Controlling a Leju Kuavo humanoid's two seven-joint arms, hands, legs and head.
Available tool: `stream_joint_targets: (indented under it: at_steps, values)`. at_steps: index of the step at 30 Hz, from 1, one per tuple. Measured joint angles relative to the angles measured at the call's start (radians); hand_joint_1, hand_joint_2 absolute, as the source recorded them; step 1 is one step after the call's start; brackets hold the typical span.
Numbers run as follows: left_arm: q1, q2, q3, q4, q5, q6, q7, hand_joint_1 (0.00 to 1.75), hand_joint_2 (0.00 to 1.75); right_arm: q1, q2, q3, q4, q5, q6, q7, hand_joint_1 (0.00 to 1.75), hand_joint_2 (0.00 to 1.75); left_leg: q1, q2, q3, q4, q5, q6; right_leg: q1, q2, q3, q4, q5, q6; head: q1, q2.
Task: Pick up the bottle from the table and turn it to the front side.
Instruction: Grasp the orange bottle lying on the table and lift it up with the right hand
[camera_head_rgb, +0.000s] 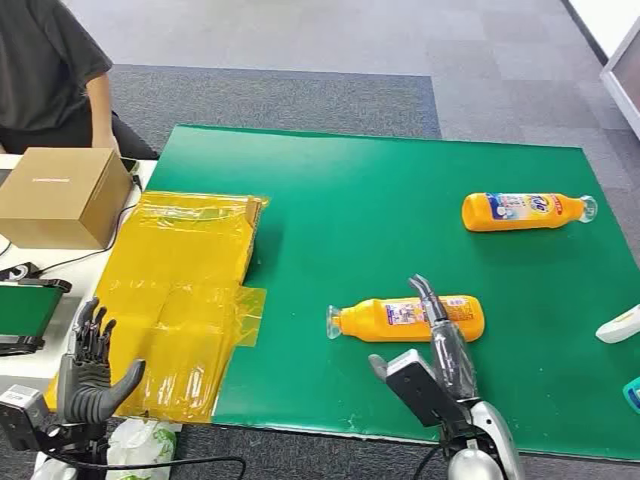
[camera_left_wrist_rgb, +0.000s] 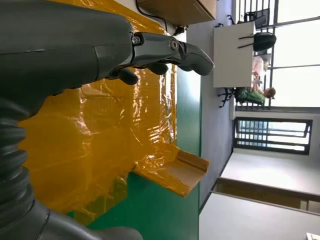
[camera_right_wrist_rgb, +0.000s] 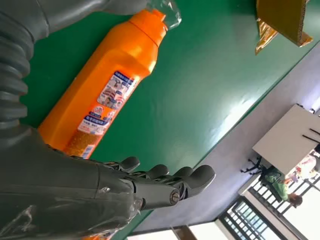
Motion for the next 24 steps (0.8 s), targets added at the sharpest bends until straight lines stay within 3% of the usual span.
stream_joint_targets:
  at_steps: [5,11,21,24]
  values:
    - [-0.001,0.001,-0.002,0.008,-0.002,0.000,-0.002,0.00,1.75,-0.025,-0.009,0.000,0.006,0.039,-0.001,0.021,0.00,1.75,0.000,0.000,0.000,0.000,0.000,0.000,0.000,0.000,0.000,0.000,0.000,0.000,0.000,0.000]
    - [-0.021,0.007,-0.021,0.042,-0.009,0.014,-0.014,0.00,1.75,-0.125,-0.060,-0.003,0.094,0.192,0.010,0.122,0.00,1.75,0.000,0.000,0.000,0.000,0.001,0.000,0.000,0.000,0.000,0.000,0.001,0.001,0.000,0.000]
    - [-0.037,0.012,-0.035,0.073,-0.009,0.021,-0.020,0.00,1.75,-0.192,-0.104,-0.007,0.198,0.250,0.010,0.153,0.00,1.75,0.000,0.000,0.000,0.000,0.001,0.001,0.000,0.000,0.001,0.000,0.002,0.001,0.000,0.000]
    - [-0.066,0.023,-0.062,0.112,0.008,0.040,-0.033,0.00,1.75,-0.313,-0.169,-0.009,0.425,0.385,0.044,0.196,0.00,1.75,0.000,0.000,0.000,0.000,0.002,0.002,0.000,0.000,0.001,0.000,0.002,0.002,0.000,0.000]
